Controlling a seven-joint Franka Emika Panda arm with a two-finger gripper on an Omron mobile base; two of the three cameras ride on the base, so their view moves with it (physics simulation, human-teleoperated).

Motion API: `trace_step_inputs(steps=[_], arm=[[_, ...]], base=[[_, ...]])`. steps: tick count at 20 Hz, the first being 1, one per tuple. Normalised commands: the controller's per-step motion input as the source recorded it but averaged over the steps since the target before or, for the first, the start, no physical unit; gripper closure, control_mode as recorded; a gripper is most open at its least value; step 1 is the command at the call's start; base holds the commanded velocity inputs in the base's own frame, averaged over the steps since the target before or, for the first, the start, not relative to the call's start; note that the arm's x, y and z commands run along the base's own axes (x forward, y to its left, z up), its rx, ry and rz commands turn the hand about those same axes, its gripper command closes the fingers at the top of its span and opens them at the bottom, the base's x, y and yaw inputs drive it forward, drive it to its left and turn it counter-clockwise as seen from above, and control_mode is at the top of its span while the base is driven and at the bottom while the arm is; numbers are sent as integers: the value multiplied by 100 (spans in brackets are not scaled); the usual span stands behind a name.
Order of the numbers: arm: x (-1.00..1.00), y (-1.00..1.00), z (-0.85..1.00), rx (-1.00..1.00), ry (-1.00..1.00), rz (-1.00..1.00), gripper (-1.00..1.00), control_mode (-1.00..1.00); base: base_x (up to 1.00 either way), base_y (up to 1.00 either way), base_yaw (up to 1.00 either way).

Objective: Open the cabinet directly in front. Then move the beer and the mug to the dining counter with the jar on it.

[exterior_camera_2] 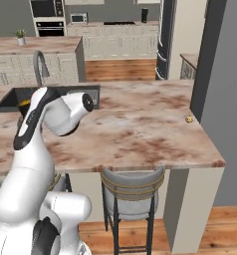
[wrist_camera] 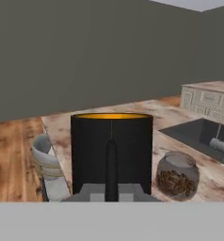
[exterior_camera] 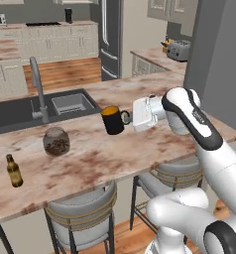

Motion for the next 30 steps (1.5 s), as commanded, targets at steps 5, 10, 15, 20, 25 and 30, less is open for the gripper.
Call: trace_step_inputs(steps=[5, 10, 15, 20, 25, 30], arm=[[8, 59, -25, -25, 14, 0, 100, -100], [37, 6, -15, -5, 15, 0, 100, -100], [27, -12, -24, 7, 3, 0, 100, -100], [26, -3, -42, 6, -10, 0, 100, -100], [71, 0, -24, 0, 0, 0, 100, -100], [17, 0, -9, 3, 0, 0, 100, -100]], base=[[0, 0, 0], [0, 0, 0], [0, 0, 0], [0, 0, 0], [0, 0, 0], [0, 0, 0]])
